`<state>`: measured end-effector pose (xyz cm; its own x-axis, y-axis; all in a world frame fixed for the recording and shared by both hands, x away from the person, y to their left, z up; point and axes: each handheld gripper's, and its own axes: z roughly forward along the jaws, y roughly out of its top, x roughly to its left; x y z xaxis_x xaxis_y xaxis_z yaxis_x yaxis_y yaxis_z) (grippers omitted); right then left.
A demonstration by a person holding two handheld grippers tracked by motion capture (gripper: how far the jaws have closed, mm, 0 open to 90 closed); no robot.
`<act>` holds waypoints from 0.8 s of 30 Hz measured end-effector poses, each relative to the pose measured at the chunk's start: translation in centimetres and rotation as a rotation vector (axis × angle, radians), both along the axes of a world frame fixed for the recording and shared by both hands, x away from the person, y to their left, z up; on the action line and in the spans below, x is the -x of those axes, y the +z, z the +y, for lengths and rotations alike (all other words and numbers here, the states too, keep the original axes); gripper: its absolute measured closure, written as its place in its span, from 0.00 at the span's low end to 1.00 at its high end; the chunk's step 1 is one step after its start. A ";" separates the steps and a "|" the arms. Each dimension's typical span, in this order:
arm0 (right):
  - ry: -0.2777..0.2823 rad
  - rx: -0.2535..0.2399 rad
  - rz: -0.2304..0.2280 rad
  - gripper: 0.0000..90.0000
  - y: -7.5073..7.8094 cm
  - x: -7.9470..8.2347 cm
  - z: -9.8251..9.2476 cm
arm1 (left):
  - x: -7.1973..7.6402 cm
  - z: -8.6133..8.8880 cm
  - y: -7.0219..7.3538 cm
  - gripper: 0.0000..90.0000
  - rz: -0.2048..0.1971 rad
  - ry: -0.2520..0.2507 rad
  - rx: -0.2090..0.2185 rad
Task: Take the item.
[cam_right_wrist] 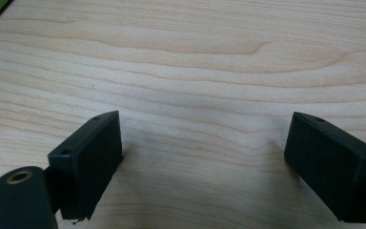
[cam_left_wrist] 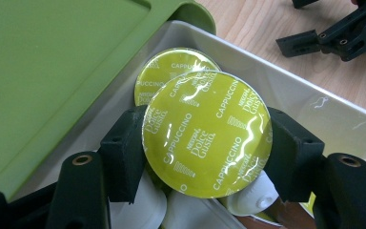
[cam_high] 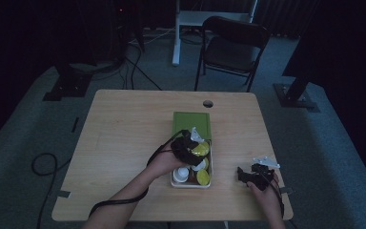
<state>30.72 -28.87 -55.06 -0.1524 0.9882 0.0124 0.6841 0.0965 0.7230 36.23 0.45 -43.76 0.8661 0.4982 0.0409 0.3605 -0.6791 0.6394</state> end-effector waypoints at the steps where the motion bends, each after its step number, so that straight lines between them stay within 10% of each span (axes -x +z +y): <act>1: 0.000 0.000 0.000 0.13 0.0 0.0 0.0 | 0.0 0.0 0.0 0.42 0.000 0.000 0.000; 24: 0.000 0.000 0.000 0.13 0.0 0.0 0.0 | 1.7 2.4 3.8 0.43 -0.033 -0.015 0.029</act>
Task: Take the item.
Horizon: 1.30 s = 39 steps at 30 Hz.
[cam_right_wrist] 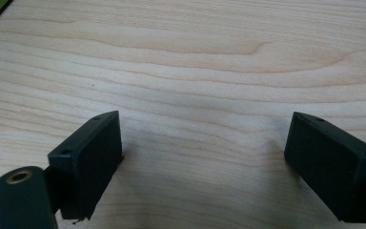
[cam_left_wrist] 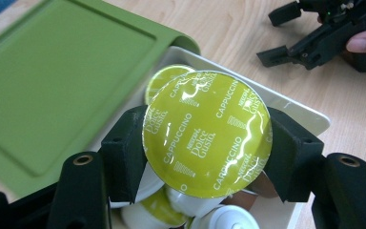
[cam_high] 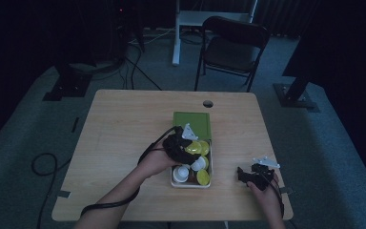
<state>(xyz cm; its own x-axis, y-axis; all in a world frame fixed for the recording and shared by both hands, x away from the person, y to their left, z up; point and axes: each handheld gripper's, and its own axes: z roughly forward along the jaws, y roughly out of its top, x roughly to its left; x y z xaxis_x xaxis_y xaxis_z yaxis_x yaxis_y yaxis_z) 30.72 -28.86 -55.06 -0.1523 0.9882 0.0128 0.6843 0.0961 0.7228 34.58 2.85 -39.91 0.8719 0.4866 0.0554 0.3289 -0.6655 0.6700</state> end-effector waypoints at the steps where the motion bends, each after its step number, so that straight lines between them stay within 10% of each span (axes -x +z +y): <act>1: 0.001 0.001 -0.001 0.13 0.0 0.0 0.0 | 0.0 0.2 0.1 0.43 -0.004 0.002 -0.001; 39: 0.000 0.000 0.000 0.13 0.0 0.0 0.0 | -0.6 8.7 0.2 0.43 0.001 0.181 0.020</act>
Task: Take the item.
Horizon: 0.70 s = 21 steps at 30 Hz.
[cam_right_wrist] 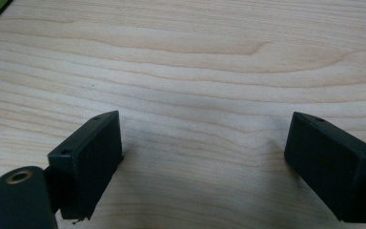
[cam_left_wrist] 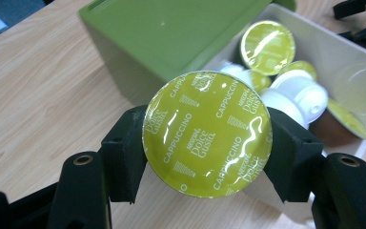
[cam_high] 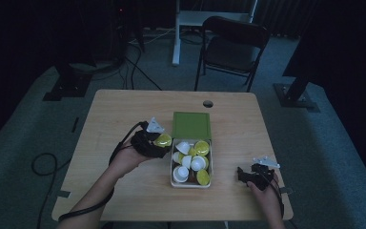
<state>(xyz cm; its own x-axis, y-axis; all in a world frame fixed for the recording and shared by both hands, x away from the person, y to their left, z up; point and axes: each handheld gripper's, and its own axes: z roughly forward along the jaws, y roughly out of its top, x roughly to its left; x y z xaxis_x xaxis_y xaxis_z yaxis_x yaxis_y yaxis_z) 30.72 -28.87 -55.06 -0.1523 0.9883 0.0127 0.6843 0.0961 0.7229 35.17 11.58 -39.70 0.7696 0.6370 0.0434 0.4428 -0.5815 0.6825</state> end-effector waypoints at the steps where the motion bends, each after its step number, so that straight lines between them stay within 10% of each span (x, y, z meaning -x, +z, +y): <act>1: 0.000 0.000 0.000 0.13 0.0 0.0 0.0 | 0.0 0.6 -0.2 0.43 -0.006 0.021 -0.008; 21: -0.001 -0.001 0.001 0.13 0.0 0.0 0.0 | -0.8 5.9 -2.6 0.43 0.022 0.162 -0.028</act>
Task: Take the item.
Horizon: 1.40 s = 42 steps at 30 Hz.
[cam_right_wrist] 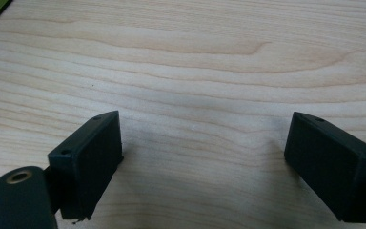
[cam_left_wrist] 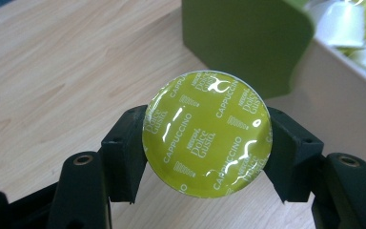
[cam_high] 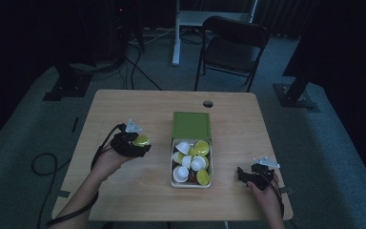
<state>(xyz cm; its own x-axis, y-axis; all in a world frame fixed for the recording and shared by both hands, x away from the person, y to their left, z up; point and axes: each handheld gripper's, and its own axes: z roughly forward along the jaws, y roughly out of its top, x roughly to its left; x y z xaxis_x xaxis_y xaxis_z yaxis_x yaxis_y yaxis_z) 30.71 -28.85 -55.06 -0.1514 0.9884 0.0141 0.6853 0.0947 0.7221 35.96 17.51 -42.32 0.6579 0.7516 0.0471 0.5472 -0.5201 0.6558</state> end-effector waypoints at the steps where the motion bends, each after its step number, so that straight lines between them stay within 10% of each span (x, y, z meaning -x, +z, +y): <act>1: -0.001 -0.001 -0.001 0.13 0.0 0.0 0.0 | 0.0 0.2 -0.2 0.43 -0.002 0.009 0.000; 42: 0.000 0.001 0.000 0.13 0.0 0.0 0.0 | 2.0 7.5 -8.1 0.43 0.079 0.131 0.016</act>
<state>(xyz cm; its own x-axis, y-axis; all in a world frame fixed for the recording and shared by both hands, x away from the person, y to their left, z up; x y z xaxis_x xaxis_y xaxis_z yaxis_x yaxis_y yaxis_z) 30.71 -28.86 -55.06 -0.1518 0.9883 0.0131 0.6852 0.0957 0.7221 34.00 25.06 -50.45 0.5555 0.8314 -0.0136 0.6597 -0.4307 0.6159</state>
